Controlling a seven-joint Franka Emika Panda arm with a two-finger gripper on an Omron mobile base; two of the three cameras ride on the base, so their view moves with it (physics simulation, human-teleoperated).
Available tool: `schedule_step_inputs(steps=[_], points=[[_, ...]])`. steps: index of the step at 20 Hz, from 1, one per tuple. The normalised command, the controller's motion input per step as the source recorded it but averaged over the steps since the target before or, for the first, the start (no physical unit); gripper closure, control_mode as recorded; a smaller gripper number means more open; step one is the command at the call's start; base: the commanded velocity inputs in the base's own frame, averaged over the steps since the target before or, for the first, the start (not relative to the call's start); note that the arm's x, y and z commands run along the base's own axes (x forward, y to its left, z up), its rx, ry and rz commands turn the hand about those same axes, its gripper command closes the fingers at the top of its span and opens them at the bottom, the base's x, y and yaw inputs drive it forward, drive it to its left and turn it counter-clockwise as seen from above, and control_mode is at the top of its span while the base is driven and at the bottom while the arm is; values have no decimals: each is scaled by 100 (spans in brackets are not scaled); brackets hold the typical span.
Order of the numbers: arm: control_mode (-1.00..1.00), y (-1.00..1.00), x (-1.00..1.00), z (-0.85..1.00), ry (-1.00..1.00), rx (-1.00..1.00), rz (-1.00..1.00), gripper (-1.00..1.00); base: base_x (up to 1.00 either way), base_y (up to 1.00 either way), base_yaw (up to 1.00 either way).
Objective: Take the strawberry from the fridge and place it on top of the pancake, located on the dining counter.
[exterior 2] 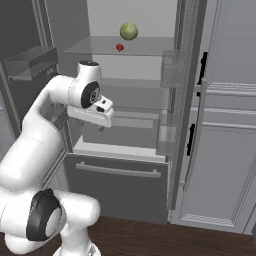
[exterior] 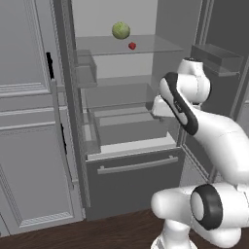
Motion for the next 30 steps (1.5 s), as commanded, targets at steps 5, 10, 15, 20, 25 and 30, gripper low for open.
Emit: schedule_step_inputs(steps=[5,10,15,20,25,30], points=[[-100,-5,-100,25,-44,-27,43,-100,0,0,0],[-100,0,-93,23,-9,-3,8,-100,0,0,0],[-100,0,-54,9,8,4,-13,-100,0,0,0],[-100,0,-32,0,9,20,-4,-100,0,0,0],[-100,1,-45,3,3,21,0,-100,0,0,0],[-100,41,-25,0,4,-12,-12,-100,0,0,0]])
